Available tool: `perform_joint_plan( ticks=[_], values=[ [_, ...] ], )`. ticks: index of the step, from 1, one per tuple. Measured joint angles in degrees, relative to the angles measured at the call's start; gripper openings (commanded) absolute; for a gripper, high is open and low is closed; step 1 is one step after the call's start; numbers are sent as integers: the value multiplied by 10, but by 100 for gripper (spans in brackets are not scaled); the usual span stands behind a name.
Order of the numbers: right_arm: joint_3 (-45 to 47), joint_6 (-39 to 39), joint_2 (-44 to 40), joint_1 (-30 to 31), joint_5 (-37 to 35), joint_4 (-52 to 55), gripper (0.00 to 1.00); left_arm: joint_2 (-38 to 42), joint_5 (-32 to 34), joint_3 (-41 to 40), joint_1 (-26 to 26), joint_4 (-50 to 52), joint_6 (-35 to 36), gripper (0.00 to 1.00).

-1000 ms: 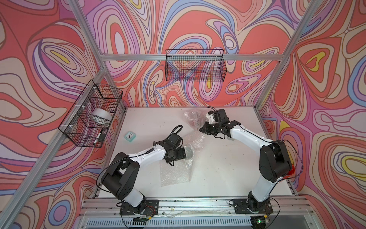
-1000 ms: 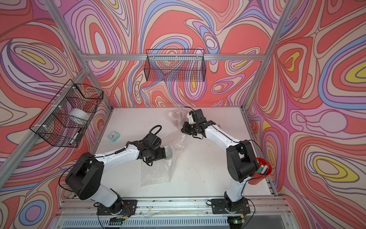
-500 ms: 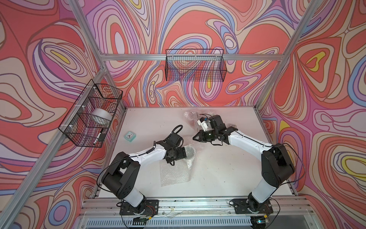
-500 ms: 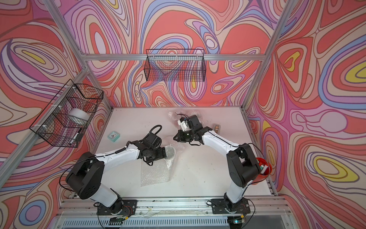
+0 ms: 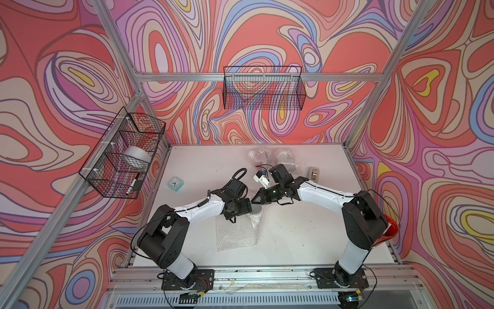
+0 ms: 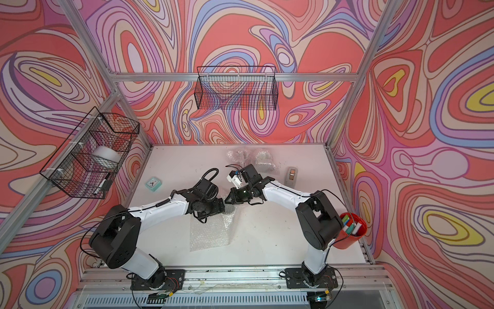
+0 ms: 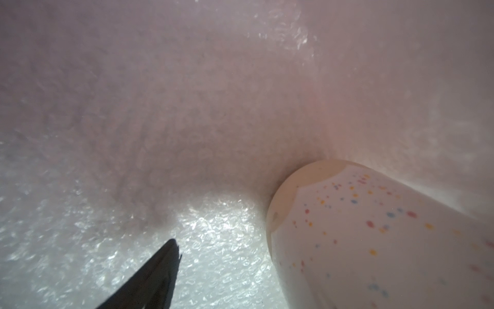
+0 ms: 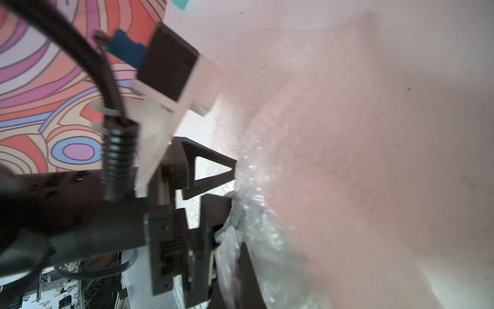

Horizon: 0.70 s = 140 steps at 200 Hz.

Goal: Wrap mugs in bubble wrap
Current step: Wrap the mug in bubble wrap.

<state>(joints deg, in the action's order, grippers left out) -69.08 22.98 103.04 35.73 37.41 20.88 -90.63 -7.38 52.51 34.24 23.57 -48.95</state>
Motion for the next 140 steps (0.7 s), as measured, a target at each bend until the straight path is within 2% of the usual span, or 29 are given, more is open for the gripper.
perform_joint_plan(
  ticks=[47, 59, 95, 140],
  values=[
    [-6, -9, 21, 5, -15, 7, 0, 49, 18, -13, 3, -8, -12, 74],
    [-10, -9, 26, 8, -19, 8, 0, 72, 24, -20, 3, -15, -13, 74],
    [-15, -9, 28, 12, -28, 12, 0, 124, 34, -37, 3, -62, -13, 86],
    [-19, -9, 29, 16, -35, 16, 0, 94, 38, -23, 3, -89, -12, 85]
  ],
)
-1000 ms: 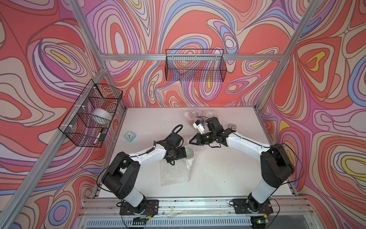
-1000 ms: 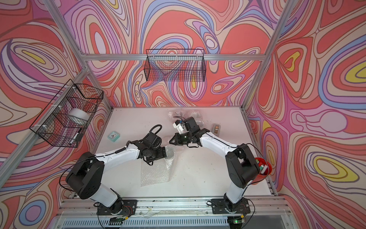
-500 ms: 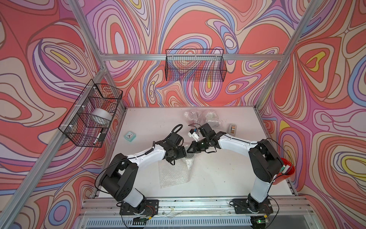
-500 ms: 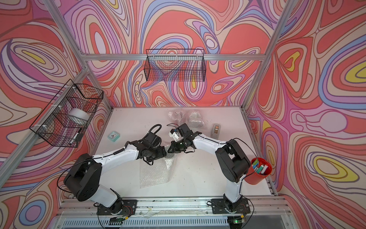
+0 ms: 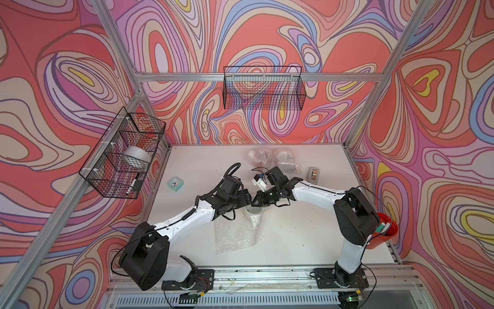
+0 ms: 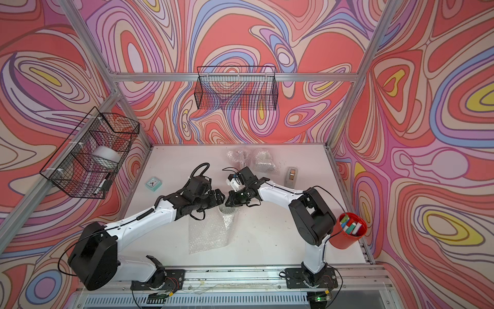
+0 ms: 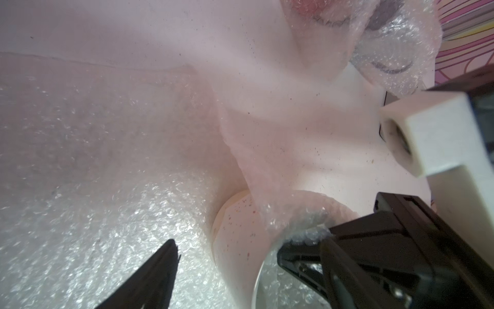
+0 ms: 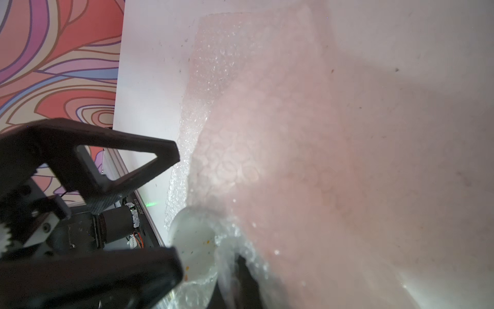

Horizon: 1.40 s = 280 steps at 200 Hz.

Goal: Wrap mugs in bubble wrap
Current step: Wrap the mug in bubble wrap.

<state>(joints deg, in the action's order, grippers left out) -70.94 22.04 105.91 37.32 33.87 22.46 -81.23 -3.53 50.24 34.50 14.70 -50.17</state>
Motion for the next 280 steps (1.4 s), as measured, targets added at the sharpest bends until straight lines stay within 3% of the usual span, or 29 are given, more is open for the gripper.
perform_joint_plan(
  ticks=[38, 82, 120, 169, 189, 213, 255, 280],
  values=[
    [-1, 0, 0, 2, -5, -1, 0, -34, 2, 9, 0, -3, 0, 83],
    [6, -3, -21, 3, -3, -1, 28, -34, 1, 3, 0, -14, -6, 82],
    [39, -5, -105, 3, -30, 21, 56, -33, 4, -8, -2, -28, -15, 82],
    [36, -3, -180, 6, -144, 25, 60, -34, -1, -18, 1, -23, -15, 82],
    [7, -7, -153, 6, -191, 48, 66, -34, -1, -18, 1, -23, -15, 82],
    [-4, -17, -113, 6, -196, 61, 73, -34, -1, -19, 1, -23, -15, 82],
    [-15, -30, -40, 16, -210, 106, 74, -28, 1, -20, 1, -21, -13, 82],
    [-32, -28, -4, 23, -229, 117, 73, 14, 17, -32, -5, -2, -2, 83]
  ],
)
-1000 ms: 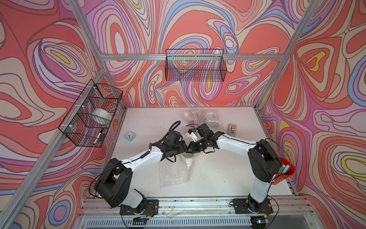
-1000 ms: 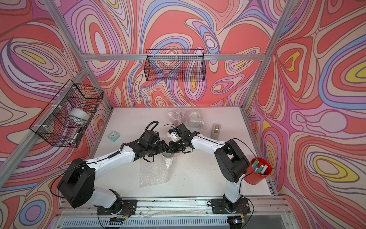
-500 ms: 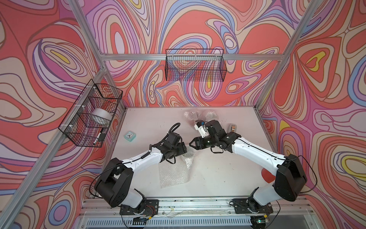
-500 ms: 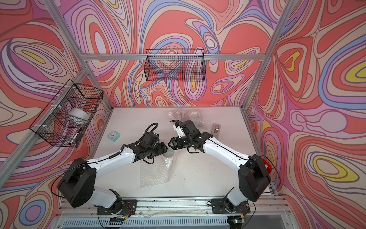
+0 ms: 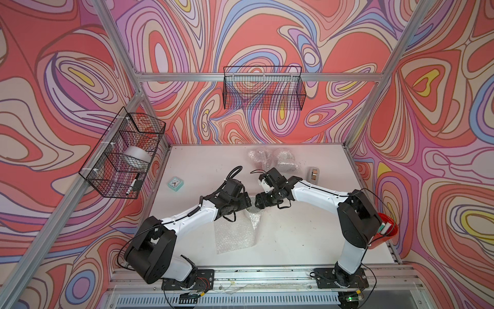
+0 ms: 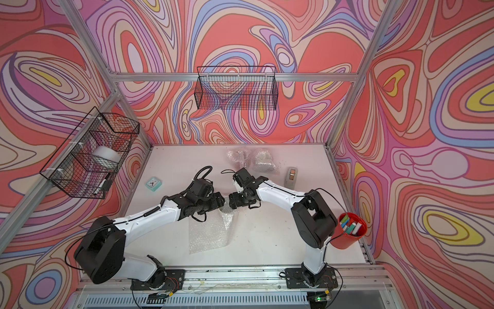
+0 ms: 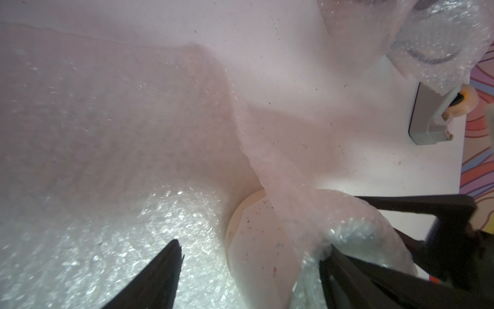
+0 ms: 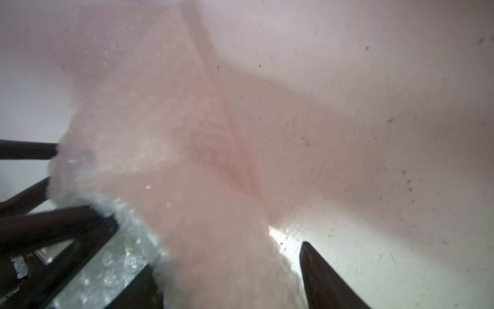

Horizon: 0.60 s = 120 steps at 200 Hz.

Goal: Wrap mugs in bubble wrap
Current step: Wrap the mug in bubble wrap.

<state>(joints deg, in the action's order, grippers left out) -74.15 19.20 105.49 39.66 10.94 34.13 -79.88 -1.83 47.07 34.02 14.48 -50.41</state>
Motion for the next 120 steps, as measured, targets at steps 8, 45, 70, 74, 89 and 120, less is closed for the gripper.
perform_joint_plan(
  ticks=[8, 45, 70, 74, 89, 120],
  values=[
    [-3, 1, 2, 2, -6, 2, 73, 18, 4, -5, -9, 7, 3, 83],
    [-10, 5, 2, 5, -22, 13, 73, 54, 18, -18, -117, 52, 26, 72],
    [-10, 7, 2, 5, -24, 14, 73, 26, 18, -16, -179, 92, 55, 67],
    [-10, 7, 2, 5, -23, 14, 73, 17, 17, -13, -188, 98, 60, 65],
    [-10, 8, 2, 5, -23, 15, 73, -20, 17, 4, -211, 115, 83, 61],
    [-10, 8, 2, 5, -23, 15, 73, -103, 21, 77, -224, 143, 130, 58]
  ],
)
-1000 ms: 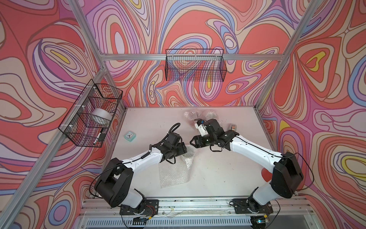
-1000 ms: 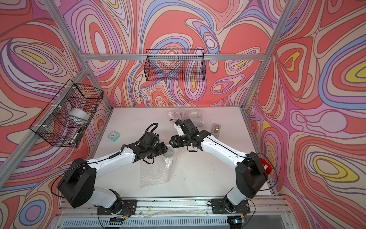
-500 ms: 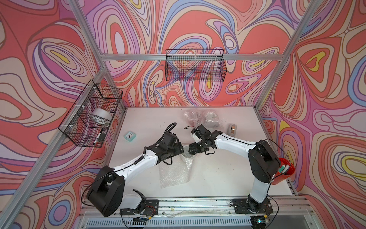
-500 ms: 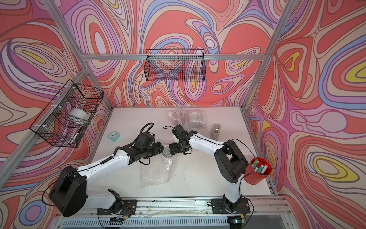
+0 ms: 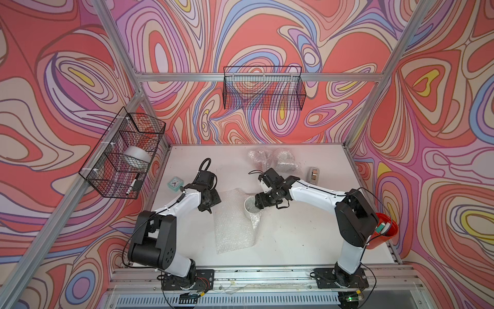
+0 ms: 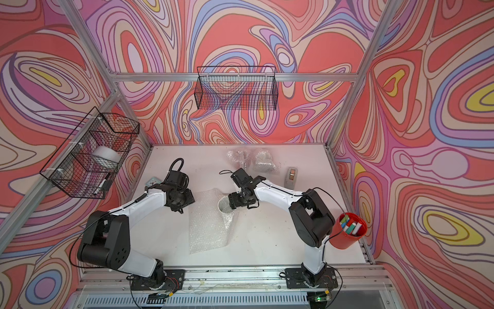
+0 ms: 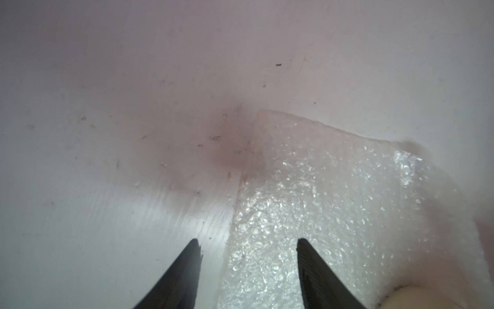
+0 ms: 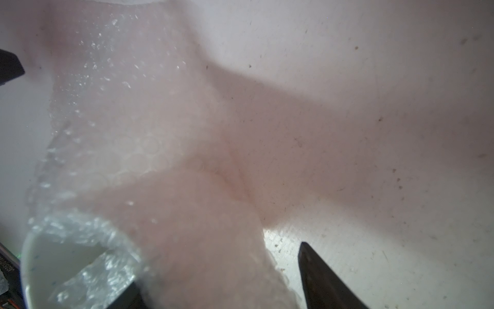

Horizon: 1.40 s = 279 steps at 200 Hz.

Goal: Wrap mugs in bubble wrap
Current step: Wrap the mug in bubble wrap.

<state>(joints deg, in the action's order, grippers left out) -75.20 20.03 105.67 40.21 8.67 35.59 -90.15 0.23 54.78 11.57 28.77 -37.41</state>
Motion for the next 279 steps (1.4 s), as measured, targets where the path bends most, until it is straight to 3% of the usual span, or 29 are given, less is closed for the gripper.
perform_joint_plan(
  ticks=[42, 107, 146, 223, 279],
  values=[
    [0, 0, 0, 0, 3, 0, 72, -87, 1, 85, -1, 11, 47, 54],
    [0, 2, 0, 0, 6, 0, 72, -147, 20, 120, -4, 45, 71, 53],
    [0, 2, 0, 0, 6, 0, 72, -165, 18, 128, -4, 45, 75, 41],
    [0, 2, 0, 0, 9, 0, 72, -144, -45, 101, -8, 7, 74, 0],
    [-4, 6, 5, 2, 10, 2, 72, -8, -175, 15, -7, -79, 47, 0]
  ],
)
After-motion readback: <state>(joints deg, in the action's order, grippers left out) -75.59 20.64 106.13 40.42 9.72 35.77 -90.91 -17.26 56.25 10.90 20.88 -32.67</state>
